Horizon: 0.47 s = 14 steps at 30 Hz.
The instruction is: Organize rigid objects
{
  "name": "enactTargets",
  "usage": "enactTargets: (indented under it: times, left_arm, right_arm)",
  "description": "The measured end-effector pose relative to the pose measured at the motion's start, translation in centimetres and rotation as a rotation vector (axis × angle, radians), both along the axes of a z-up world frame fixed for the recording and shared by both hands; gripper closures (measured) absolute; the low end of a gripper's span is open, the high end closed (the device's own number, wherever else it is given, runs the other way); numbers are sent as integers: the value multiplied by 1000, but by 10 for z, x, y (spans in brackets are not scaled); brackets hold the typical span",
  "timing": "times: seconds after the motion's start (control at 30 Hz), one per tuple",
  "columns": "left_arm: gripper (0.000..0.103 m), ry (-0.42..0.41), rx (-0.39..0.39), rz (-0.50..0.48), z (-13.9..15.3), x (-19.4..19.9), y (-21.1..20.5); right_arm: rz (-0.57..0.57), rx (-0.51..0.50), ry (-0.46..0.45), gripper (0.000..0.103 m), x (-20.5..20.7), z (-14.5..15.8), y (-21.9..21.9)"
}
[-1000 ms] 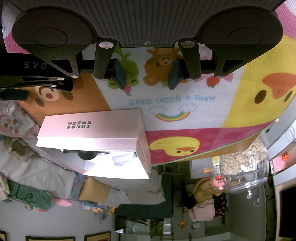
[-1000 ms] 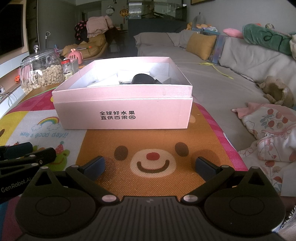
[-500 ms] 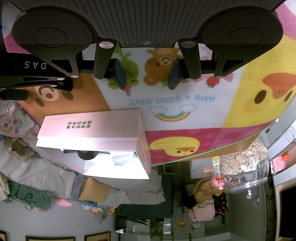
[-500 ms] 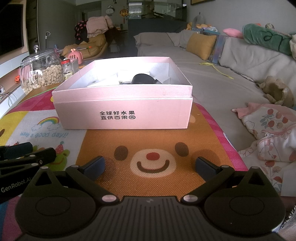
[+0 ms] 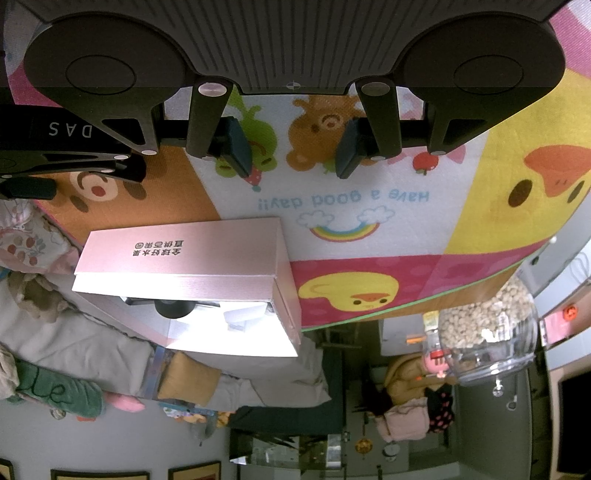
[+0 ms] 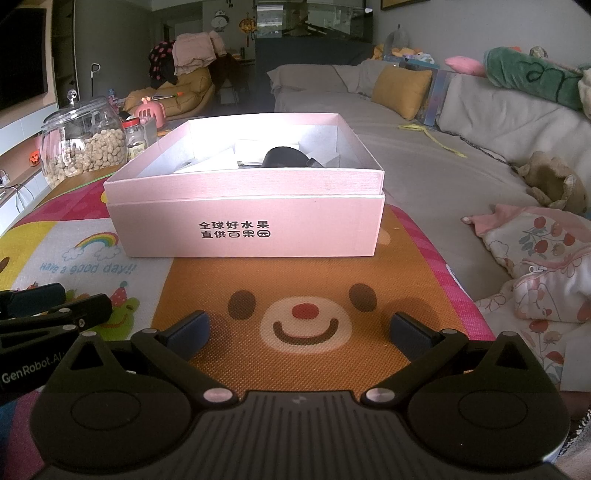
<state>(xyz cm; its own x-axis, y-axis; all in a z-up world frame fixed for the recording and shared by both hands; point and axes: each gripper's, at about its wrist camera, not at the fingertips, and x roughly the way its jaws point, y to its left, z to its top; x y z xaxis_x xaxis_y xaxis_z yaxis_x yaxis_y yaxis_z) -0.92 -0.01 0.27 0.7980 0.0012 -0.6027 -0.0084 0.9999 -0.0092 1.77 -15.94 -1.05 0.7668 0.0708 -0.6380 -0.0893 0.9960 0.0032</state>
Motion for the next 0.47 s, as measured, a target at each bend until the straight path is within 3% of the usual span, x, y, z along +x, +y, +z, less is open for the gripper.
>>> enactTargets:
  times: [0.47]
  left_arm:
    - [49, 1, -4, 1, -1, 0, 0]
  right_arm:
    - [0, 1, 0, 0, 0, 0, 0]
